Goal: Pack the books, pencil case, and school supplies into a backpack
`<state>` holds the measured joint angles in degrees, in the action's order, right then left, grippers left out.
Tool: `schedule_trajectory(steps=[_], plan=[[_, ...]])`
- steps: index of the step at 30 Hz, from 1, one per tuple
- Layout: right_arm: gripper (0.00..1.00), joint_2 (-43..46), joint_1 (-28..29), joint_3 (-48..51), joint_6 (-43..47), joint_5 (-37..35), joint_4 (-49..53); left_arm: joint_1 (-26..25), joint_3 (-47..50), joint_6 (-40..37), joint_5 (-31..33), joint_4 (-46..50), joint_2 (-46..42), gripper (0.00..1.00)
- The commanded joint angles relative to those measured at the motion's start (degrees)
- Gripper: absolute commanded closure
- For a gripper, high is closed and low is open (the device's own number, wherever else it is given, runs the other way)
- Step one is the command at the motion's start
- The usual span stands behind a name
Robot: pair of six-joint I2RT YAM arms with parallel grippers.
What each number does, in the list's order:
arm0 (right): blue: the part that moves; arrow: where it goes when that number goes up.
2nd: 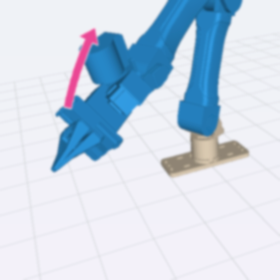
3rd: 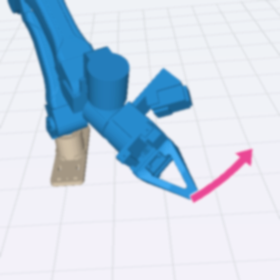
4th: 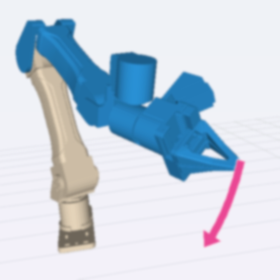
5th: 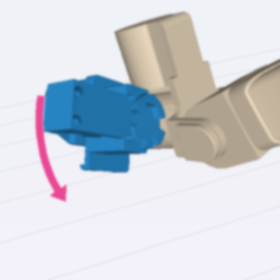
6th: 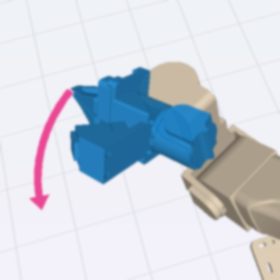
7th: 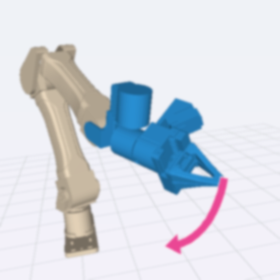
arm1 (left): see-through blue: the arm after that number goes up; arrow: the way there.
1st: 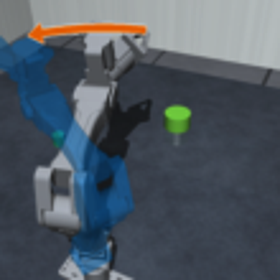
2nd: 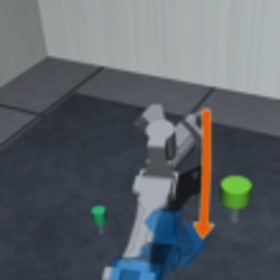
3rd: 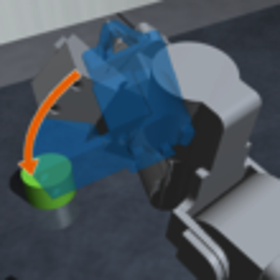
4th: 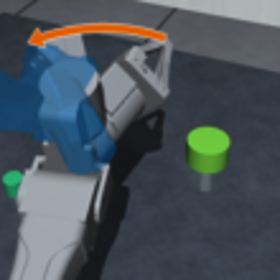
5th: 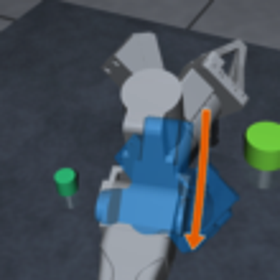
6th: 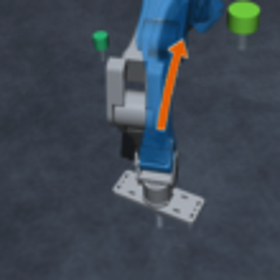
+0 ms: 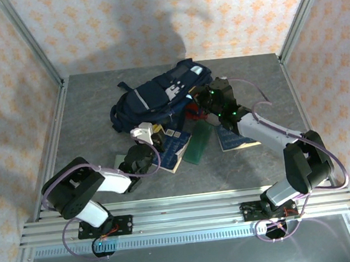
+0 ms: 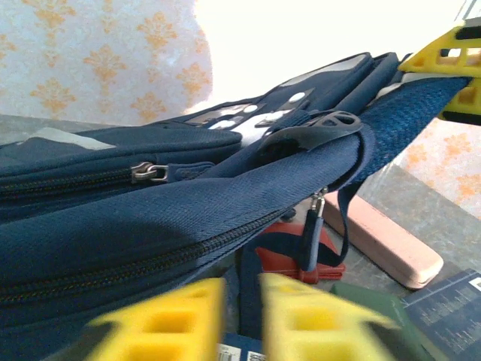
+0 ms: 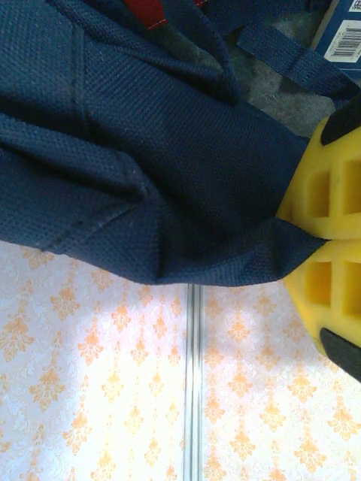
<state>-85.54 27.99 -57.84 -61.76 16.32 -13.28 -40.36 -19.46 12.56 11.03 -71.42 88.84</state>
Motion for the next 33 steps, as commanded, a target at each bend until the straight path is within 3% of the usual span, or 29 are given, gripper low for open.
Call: schedule_trajectory(steps=[1,4,15,28,33], plan=[[1.00,2.03,0.66,-0.68,-0.70,1.30,-5.17,-0.06,-0.55,-0.05,-4.01,-0.86,0.51,0.53],[1.00,2.34,0.75,-0.95,-1.38,1.83,-5.27,-0.40,-1.29,-0.25,-5.44,-5.67,3.92,0.47],[1.00,2.94,2.07,-1.75,-2.28,2.93,-5.44,-1.55,-7.13,-4.87,-2.60,-22.62,18.32,0.46],[1.00,4.33,2.27,-1.22,-2.30,3.45,-5.43,1.22,-12.02,-6.27,-3.49,-19.35,19.30,0.50],[1.00,4.35,2.42,-1.30,-2.31,3.72,-5.45,2.19,-13.30,-6.56,-4.60,-17.84,18.74,0.65]])
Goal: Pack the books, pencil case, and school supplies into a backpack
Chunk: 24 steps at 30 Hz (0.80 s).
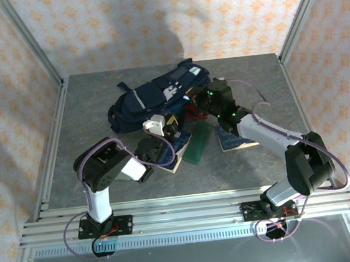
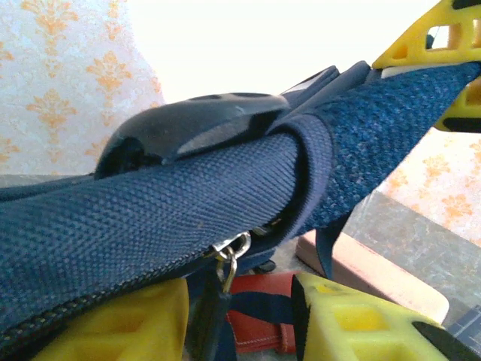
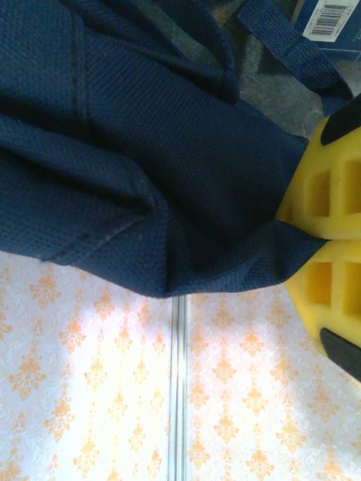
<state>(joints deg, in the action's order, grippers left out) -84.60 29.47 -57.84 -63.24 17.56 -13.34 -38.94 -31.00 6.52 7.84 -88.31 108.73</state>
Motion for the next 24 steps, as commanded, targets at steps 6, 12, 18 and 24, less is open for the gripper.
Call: schedule_trajectory(steps=[6,12,18,24], plan=[[1.00,3.44,1.11,-1.28,-0.57,2.13,-5.03,1.14,-1.60,-0.54,-1.18,-0.42,-2.24,0.94],[1.00,3.37,1.11,-1.29,0.59,0.70,-4.13,1.30,0.58,1.32,-0.72,1.37,-5.07,1.00],[1.00,2.11,0.53,-1.33,3.41,-2.25,-2.21,1.29,4.30,4.65,-0.79,13.68,-12.16,1.00],[1.00,-0.70,-2.99,0.31,4.61,-2.14,-3.42,1.93,11.49,8.07,0.87,20.23,-19.73,1.00]])
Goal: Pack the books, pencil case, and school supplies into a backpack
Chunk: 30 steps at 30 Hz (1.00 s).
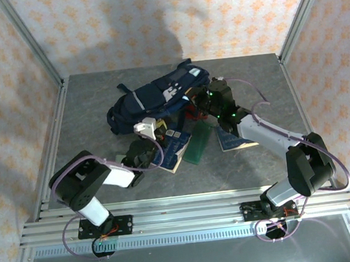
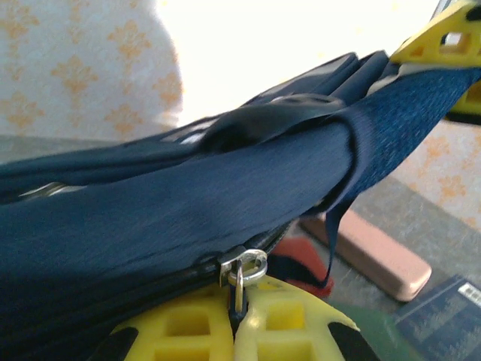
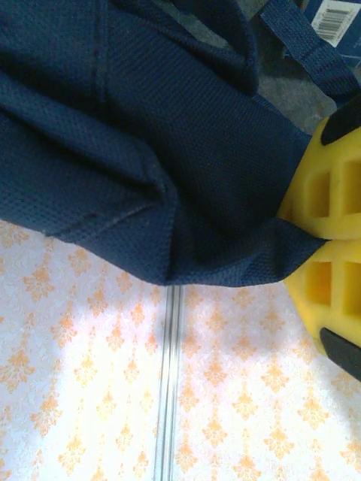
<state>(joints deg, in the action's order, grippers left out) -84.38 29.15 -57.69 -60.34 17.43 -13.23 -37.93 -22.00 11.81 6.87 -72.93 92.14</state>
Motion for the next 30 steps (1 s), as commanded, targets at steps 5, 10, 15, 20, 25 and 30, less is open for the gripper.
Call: schedule_trajectory(steps=[5,10,15,20,25,30], plan=[[1.00,-4.16,-6.81,0.14,2.54,-0.53,-4.17,2.51,5.75,3.85,3.21,13.17,-9.30,1.00],[1.00,-7.49,-9.92,-2.16,4.40,0.41,-3.15,3.65,6.70,4.34,4.46,23.71,-15.37,1.00],[1.00,-13.36,-12.37,-8.51,7.20,1.12,0.86,3.57,5.31,3.49,2.72,31.97,-17.80,1.00],[0.85,-22.57,-12.53,-22.22,12.88,3.17,13.32,2.50,0.47,3.30,-1.62,35.55,-15.94,1.00],[0.49,-22.44,-11.66,-23.60,15.60,6.62,21.44,-0.15,-5.90,2.96,-2.84,38.14,-11.93,1.00],[0.39,-11.48,-10.41,-12.59,15.50,5.91,22.22,-1.59,-8.85,3.13,-4.88,38.15,-8.49,1.00]])
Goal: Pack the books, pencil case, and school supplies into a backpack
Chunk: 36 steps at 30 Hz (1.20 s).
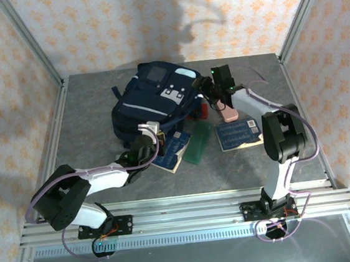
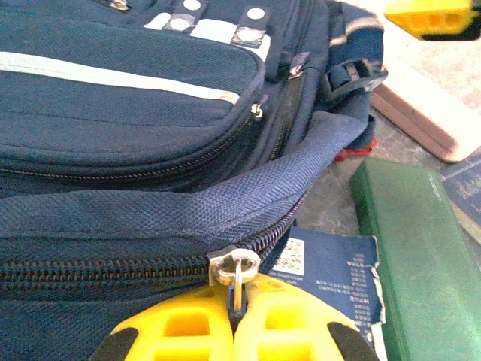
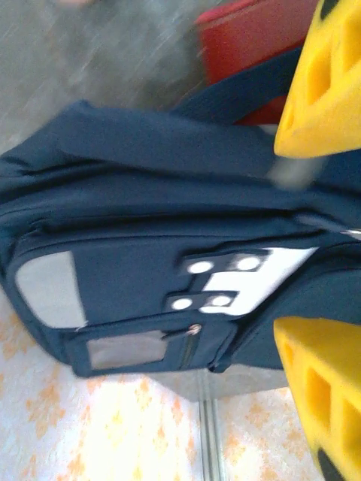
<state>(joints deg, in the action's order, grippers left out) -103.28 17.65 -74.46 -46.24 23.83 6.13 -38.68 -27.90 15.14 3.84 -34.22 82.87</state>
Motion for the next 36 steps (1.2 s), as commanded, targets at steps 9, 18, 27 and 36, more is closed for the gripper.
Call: schedule_trajectory(steps=[9,18,27,36], plan=[[0.34,19.24,8.74,23.88,-8.34,3.57,-7.99,-2.80,-5.73,0.07,-3.48,-0.26,3.06,1.00],[0.34,8.96,13.96,18.38,-11.92,2.55,-15.01,-4.59,-6.73,-0.37,-4.19,1.29,2.91,1.00],[0.85,-0.50,14.25,12.31,-13.47,4.41,-16.94,-5.34,-5.96,1.41,-2.08,2.93,1.65,1.00],[1.00,2.47,10.65,12.53,-11.29,3.04,-15.27,-1.81,1.71,5.60,1.32,6.88,-7.26,1.00]])
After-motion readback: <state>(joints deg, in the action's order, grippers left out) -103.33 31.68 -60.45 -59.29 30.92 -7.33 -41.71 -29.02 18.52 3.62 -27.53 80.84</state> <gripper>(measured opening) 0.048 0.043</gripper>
